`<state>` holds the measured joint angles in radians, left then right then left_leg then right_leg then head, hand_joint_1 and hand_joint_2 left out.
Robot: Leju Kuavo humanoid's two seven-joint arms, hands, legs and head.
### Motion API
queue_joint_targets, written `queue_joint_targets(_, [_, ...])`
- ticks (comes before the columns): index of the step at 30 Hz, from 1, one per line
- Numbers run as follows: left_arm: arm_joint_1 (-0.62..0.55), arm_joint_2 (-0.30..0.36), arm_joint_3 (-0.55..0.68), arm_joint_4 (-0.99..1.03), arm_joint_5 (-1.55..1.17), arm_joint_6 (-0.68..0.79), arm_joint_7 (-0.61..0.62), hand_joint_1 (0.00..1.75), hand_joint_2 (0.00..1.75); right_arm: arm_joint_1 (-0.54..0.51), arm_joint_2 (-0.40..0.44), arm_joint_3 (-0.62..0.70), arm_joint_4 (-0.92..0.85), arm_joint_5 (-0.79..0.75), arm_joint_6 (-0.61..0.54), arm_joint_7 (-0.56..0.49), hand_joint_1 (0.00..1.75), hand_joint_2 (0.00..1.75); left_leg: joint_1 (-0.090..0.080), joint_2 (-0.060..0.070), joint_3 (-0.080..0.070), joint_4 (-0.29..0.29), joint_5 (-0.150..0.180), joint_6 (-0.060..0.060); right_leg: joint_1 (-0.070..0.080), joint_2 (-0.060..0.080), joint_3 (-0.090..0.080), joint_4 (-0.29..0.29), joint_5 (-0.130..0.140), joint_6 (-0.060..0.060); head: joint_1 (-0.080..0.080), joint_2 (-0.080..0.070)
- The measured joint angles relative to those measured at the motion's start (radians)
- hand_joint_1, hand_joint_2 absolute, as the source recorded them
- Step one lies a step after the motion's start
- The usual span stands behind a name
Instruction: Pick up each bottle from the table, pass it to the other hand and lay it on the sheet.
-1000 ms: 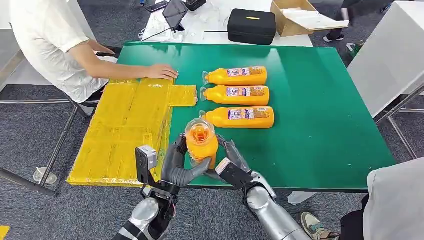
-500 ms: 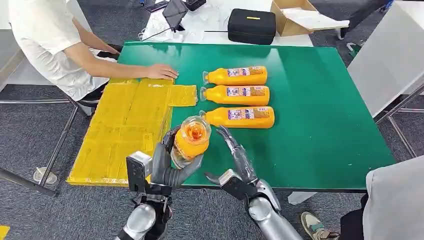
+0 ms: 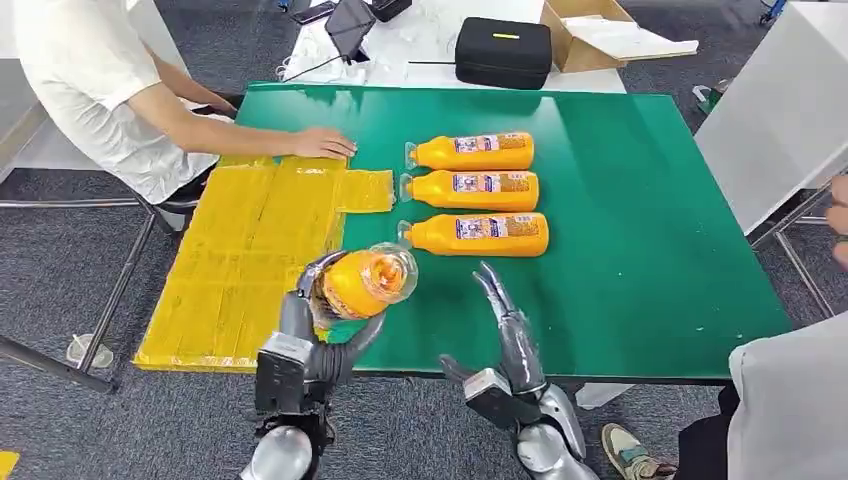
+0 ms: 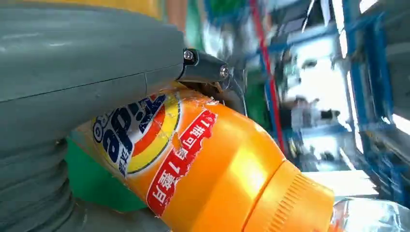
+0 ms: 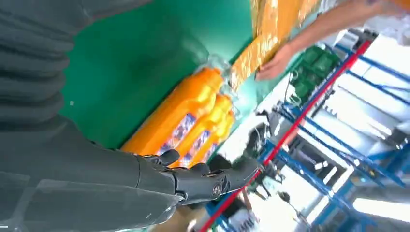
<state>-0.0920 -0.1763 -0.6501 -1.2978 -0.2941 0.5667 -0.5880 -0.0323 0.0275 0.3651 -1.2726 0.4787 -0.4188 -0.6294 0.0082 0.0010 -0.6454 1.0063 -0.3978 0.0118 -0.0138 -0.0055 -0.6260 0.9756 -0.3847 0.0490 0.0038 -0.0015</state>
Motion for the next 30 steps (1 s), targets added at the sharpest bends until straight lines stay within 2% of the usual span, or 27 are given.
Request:
queue_joint_targets(6, [-0.023,0.017,0.031,0.077,-0.343,0.101,0.127,1.75,1.75,0.022,0.003,-0.045,-0.039,0.01,-0.019,-0.018,0.0,1.75,0.0,0.0,0.0,0.0,0.0,0.0,0.0,0.0,0.0,0.0,0.0,0.0,0.0,0.0])
queue_joint_targets(16, [-0.173,0.056,0.118,0.352,-0.708,-0.04,0.413,1.75,1.75,0.021,0.04,-0.11,-0.031,-0.013,0.017,-0.039,0.0,1.75,0.0,0.0,0.0,0.0,0.001,0.0,0.0,0.0,0.0,0.0,0.001,0.0,0.0,0.0])
queue_joint_targets(21, [-0.297,0.069,0.155,0.529,-0.74,-0.146,0.435,1.75,1.75,0.003,0.064,-0.128,0.024,-0.063,0.032,-0.064,0.0,1.75,0.0,0.0,0.0,0.0,0.002,0.0,0.0,0.0,0.0,0.001,0.001,0.0,0.0,0.0])
queue_joint_targets(30, [-0.414,0.081,0.2,0.731,-0.71,-0.263,0.424,1.75,1.75,-0.005,0.082,-0.129,0.088,-0.102,0.042,-0.066,0.0,1.75,0.0,0.0,0.0,0.0,0.002,0.0,0.0,0.0,0.0,0.001,0.001,0.0,0.0,0.0])
